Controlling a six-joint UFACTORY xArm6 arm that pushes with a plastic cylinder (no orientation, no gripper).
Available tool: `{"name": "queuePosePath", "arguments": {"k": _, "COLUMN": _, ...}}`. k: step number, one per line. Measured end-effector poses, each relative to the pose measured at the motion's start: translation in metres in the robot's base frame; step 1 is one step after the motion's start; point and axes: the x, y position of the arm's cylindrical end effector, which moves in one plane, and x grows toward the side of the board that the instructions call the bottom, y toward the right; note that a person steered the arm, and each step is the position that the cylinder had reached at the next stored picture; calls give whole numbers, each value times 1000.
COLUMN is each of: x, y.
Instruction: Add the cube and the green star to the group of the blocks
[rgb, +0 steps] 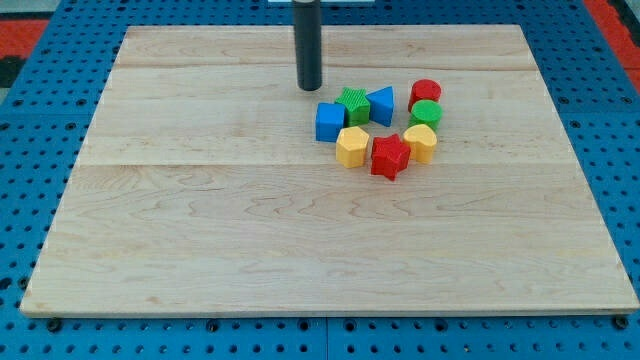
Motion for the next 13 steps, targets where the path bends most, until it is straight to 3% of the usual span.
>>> {"name": "queuePosePath", "arguments": {"k": 2, "x": 8, "y": -3}}
{"name": "queuePosePath", "arguments": {"k": 3, "x": 41, "y": -4}}
{"name": "queuePosePath", "arguments": {"k": 4, "x": 43, "y": -4}}
{"name": "queuePosePath", "arguments": {"k": 6, "x": 5, "y": 16}}
{"name": "queuePosePath", "arguments": {"k": 10, "x": 42, "y": 28}}
{"name": "queuePosePath", "arguments": {"k": 11, "x": 27, "y": 28}}
{"name": "queuePosePath", "arguments": {"k": 12, "x": 6, "y": 6}}
{"name": "queuePosePath", "arguments": {"k": 13, "x": 12, "y": -45}}
